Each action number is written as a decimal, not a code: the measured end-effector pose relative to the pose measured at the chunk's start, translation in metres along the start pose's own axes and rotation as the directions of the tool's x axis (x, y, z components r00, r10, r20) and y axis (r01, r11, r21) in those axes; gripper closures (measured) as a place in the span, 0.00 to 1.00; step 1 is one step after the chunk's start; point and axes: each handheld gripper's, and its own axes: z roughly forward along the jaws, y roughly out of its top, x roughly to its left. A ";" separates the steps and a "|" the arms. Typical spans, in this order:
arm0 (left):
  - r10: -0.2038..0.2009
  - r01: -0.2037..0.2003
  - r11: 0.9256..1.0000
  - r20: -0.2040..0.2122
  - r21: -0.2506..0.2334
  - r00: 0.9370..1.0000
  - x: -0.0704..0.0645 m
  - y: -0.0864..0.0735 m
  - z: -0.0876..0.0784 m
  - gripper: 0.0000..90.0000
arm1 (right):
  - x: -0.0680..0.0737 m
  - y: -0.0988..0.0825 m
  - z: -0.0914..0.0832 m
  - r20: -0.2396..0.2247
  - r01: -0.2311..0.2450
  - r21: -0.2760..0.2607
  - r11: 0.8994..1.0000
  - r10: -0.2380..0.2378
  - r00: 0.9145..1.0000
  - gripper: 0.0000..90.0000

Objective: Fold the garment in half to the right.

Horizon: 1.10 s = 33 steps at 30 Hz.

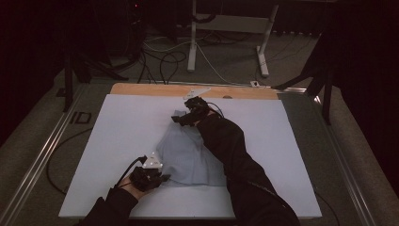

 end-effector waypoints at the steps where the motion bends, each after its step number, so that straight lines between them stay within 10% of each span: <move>1: 0.002 -0.002 1.000 -0.002 0.001 1.000 0.000 0.000 0.000 0.96 | -0.001 0.001 0.003 -0.007 -0.011 0.002 1.000 0.011 1.000 0.12; 13: 0.009 -0.009 1.000 -0.007 -0.008 1.000 0.000 0.000 -0.002 0.96 | -0.008 0.006 0.041 0.034 -0.105 0.063 0.992 0.104 0.994 0.11; 33: 0.001 -0.001 1.000 0.009 -0.006 1.000 0.001 0.000 0.000 0.96 | -0.023 -0.001 0.084 0.185 -0.153 0.223 0.963 0.113 0.976 0.43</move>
